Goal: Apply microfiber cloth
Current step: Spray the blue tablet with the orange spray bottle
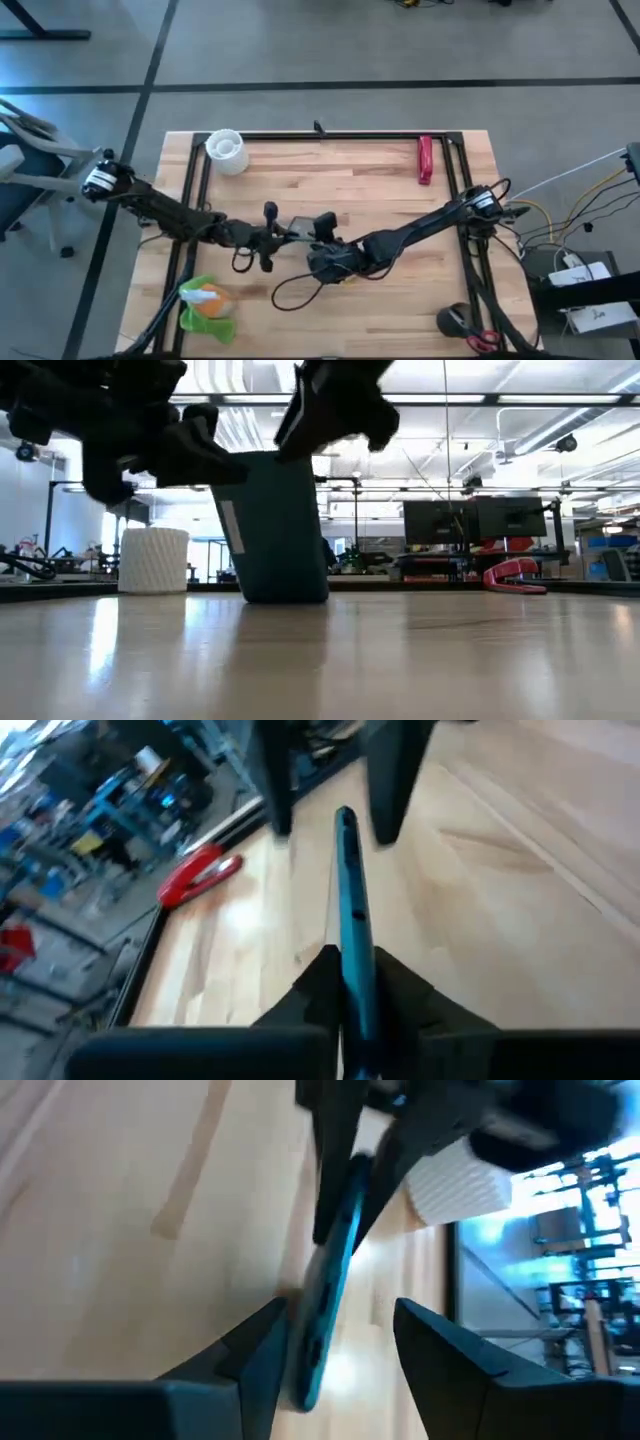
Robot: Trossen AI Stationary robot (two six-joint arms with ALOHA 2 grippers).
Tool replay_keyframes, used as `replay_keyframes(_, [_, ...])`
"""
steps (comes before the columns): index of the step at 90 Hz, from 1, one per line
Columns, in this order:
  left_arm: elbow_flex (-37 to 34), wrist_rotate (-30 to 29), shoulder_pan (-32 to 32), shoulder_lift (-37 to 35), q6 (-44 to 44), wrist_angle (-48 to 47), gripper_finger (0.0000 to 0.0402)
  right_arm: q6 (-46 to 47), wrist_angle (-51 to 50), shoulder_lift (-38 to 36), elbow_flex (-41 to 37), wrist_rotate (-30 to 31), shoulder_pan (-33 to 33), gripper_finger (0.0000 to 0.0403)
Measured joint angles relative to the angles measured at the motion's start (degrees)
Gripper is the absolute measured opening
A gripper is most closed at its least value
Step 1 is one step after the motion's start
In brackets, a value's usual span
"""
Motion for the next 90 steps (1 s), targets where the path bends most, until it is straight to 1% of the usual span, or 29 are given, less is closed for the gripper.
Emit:
replay_keyframes(7, [0.8, -2.4, 0.0, -1.6, -1.1, -2.5, 0.0015, 0.0, -0.6, -0.8, 1.1, 0.6, 0.6, 0.0162])
replay_keyframes(13, [2.2, -4.0, 0.0, -3.4, -1.3, -6.2, 0.0011, 1.0, -0.4, -1.7, 1.7, -0.4, 1.3, 0.0162])
replay_keyframes(17, [3.7, -4.8, 0.1, -4.9, -2.0, -9.5, 0.0009, 2.0, 1.1, -2.0, 2.2, -2.8, 1.5, 0.0163])
replay_keyframes(29, [9.2, -6.1, 0.2, -8.8, -6.8, -22.8, 0.0008, 4.7, 6.7, -2.5, 2.4, -13.8, 1.7, 0.0167])
replay_keyframes(34, [11.7, -6.0, 0.2, -10.0, -9.5, -29.1, 0.0008, 5.2, 8.9, -2.1, 2.2, -16.5, 1.7, 0.0167])
replay_keyframes(40, [14.7, -5.9, 0.1, -11.0, -12.9, -35.5, 0.0008, 6.0, 11.3, -1.4, 1.8, -17.6, 1.7, 0.0167])
replay_keyframes(50, [18.5, -3.1, 0.1, -12.4, -19.0, -44.8, 0.0008, 6.7, 11.1, -0.6, 1.8, -16.9, 1.7, 0.0164])
replay_keyframes(61, [19.5, 2.1, 0.0, -14.0, -24.0, -49.1, 0.0008, 8.1, 10.9, -0.7, 1.7, -9.5, 2.2, 0.016])
replay_keyframes(66, [19.4, 4.0, 0.0, -15.1, -25.6, -49.2, 0.0008, 9.1, 10.2, -1.3, 1.7, -5.6, 2.5, 0.0158])
replay_keyframes(70, [19.1, 5.5, 0.0, -16.1, -26.8, -48.9, 0.0008, 10.6, 9.1, -1.7, 1.7, -3.9, 2.5, 0.0158])
replay_keyframes(82, [17.6, 9.4, -0.6, -20.0, -27.9, -46.5, 0.0008, 18.7, 5.9, -2.4, 1.7, -3.4, 2.2, 0.0161])
replay_keyframes(90, [16.0, 12.0, -1.2, -22.8, -28.0, -42.8, 0.0008, 21.2, 4.8, -2.2, 1.6, -2.4, 1.8, 0.0164])
